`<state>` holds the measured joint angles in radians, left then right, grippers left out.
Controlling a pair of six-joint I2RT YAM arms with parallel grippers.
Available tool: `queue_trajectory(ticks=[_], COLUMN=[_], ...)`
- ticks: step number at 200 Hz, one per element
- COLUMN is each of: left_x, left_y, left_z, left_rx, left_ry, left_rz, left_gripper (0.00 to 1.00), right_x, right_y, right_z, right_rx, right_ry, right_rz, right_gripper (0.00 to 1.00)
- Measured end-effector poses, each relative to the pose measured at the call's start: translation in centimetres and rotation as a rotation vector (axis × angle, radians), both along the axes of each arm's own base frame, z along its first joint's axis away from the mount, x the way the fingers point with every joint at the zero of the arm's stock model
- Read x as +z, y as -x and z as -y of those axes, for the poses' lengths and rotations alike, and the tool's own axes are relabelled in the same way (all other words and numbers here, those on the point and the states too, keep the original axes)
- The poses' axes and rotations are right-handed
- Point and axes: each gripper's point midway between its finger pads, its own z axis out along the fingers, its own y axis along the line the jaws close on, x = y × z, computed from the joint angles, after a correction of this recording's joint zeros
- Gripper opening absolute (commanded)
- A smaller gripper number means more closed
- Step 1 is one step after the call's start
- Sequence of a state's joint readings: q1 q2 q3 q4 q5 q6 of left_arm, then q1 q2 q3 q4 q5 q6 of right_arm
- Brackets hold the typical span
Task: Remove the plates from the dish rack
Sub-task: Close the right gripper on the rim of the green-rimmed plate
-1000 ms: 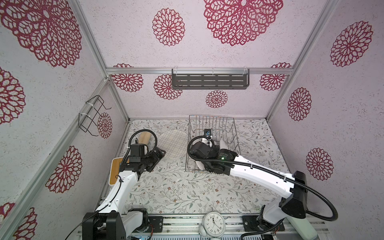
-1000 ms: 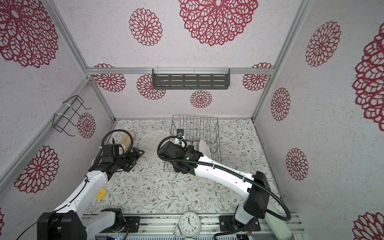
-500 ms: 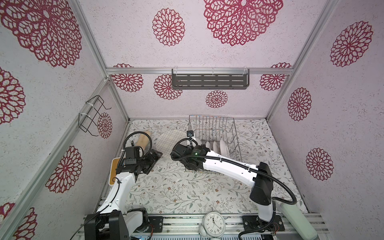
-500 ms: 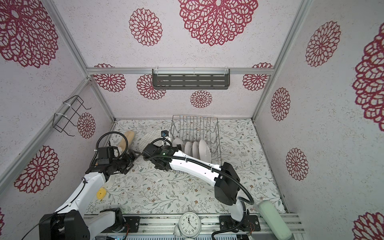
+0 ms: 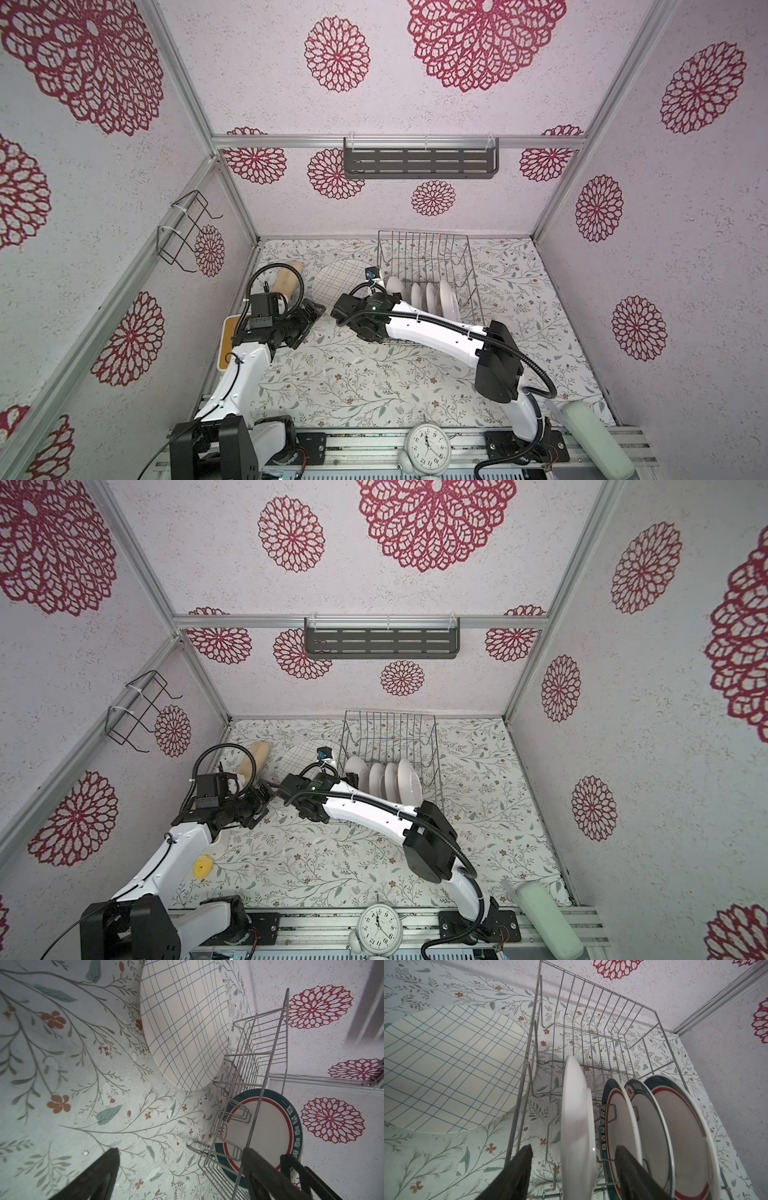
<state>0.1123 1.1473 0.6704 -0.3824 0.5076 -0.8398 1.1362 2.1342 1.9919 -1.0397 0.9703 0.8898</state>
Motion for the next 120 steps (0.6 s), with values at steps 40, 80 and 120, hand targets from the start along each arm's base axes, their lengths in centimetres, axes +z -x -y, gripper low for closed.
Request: queue_trajectory(ticks=[40,80,120], left_x=[-0.1,-0.3,-0.3], left_y=[0.0,0.0,0.0], left_z=[0.0,0.0,0.1], left_rx=[-0.001,-0.002,-0.003], left_ry=[0.001,0.003,0.004], left_rz=[-0.003,-0.01,-0.01], left_gripper=[0.96,0.96,0.96], right_x=[-0.9,-1.2,-1.6], right_y=[0.0,-0.2,-0.4], right_z=[0.7,1.3,1.6], right_rx=[-0.028,-0.048,-0.062], right_ry=[0.04,0.056,0.067], right_rz=[-0.004,-0.008,-0.01], right_gripper=[0.6,0.57,0.53])
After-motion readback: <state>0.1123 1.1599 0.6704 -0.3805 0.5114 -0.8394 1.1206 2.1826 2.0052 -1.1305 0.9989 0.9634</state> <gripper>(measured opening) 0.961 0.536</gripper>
